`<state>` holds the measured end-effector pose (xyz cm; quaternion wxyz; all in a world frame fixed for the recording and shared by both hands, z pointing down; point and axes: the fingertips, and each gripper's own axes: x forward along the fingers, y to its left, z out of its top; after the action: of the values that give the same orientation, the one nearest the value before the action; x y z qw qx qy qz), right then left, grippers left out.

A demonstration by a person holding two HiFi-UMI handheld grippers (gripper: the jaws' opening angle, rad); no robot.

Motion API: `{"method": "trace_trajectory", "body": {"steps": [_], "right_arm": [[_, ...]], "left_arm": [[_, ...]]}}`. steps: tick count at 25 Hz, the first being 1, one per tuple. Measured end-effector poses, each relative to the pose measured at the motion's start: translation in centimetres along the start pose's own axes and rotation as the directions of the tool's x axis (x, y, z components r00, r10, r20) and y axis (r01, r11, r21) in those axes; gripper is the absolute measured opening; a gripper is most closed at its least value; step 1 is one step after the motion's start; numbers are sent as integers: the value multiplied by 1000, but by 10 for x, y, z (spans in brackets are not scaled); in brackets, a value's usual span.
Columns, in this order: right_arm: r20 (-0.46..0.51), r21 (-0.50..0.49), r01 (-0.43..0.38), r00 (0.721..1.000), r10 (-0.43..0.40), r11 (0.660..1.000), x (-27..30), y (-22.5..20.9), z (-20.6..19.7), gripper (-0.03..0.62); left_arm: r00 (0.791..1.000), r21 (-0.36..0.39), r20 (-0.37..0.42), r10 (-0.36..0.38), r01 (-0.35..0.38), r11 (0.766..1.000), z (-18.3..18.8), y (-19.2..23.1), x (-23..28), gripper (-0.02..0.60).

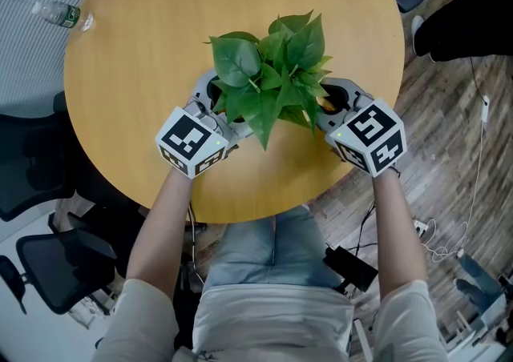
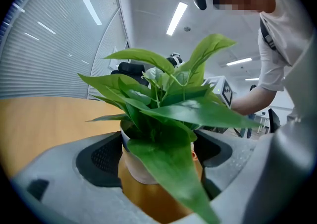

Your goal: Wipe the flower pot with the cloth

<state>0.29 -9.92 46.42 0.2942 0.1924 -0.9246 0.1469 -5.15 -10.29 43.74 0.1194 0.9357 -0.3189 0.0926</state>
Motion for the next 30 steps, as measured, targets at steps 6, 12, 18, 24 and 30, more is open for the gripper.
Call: {"method": "trace_trajectory", "body": {"steps": [6, 12, 18, 24, 30], "right_arm": [[1, 8, -2, 1000, 2, 1000, 0, 1, -2, 84], [6, 16, -3, 1000, 3, 1000, -1, 3, -4, 84], [17, 35, -1, 1000, 1, 999, -5, 6, -6, 84], [21, 44, 0, 1000, -1, 999, -4, 6, -5, 84], [26, 51, -3, 1000, 2, 999, -7, 9, -7, 84]], "left_arm": [[998, -21, -4, 58, -58, 998, -2, 1, 2, 462], [993, -40, -9, 115, -115, 993, -3, 0, 3, 462], [985, -59, -11, 170, -171, 984, -3, -3, 4, 462], [973, -78, -12, 230, -230, 970, -3, -2, 4, 462], [959, -95, -17, 282, -283, 955, -3, -3, 5, 462]]}}
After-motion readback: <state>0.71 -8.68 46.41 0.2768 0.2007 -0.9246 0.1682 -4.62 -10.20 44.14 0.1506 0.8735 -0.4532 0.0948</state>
